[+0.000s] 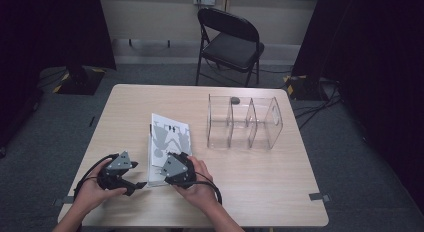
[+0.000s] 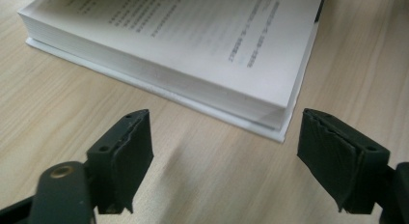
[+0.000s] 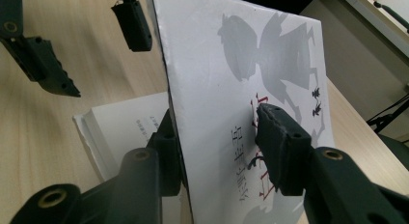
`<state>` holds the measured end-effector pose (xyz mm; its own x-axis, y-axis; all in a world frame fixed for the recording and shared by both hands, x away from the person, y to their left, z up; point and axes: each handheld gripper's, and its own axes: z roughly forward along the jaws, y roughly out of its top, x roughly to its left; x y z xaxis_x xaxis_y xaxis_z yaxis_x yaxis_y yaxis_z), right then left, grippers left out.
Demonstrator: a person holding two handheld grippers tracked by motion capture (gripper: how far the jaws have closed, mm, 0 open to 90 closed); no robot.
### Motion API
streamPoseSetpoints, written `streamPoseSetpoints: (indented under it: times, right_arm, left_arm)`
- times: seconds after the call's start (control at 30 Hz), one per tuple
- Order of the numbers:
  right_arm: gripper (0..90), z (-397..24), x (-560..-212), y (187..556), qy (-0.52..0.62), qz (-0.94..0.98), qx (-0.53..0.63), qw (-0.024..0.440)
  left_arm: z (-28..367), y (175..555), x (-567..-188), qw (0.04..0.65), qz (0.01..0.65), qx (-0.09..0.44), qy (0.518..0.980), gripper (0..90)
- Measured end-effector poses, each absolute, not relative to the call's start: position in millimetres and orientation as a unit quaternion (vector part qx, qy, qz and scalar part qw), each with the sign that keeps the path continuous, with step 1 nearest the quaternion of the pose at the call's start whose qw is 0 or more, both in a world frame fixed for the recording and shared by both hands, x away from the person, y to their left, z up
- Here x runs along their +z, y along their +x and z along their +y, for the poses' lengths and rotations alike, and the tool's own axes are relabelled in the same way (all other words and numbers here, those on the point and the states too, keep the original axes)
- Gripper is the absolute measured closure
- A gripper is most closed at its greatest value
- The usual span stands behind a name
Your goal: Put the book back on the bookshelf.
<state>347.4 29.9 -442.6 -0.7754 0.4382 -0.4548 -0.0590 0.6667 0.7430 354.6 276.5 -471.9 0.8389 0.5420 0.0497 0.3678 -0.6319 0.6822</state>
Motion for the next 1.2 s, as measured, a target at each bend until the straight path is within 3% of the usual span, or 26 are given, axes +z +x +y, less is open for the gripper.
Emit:
streamPoseSetpoints:
  times: [0.43, 1.2]
  right_arm:
    - [60.0, 18.8, -419.5, 357.8, 0.14, 0.86, 0.391, 0.298]
    - [63.0, 15.5, -393.6, 368.9, 0.154, 0.872, 0.369, 0.283]
  left_arm:
    - [276.5, 364.3, -485.5, 0.315, 0.273, 0.132, 0.899, 20.5]
    - [267.6, 378.0, -489.8, 0.328, 0.292, 0.158, 0.885, 20.1]
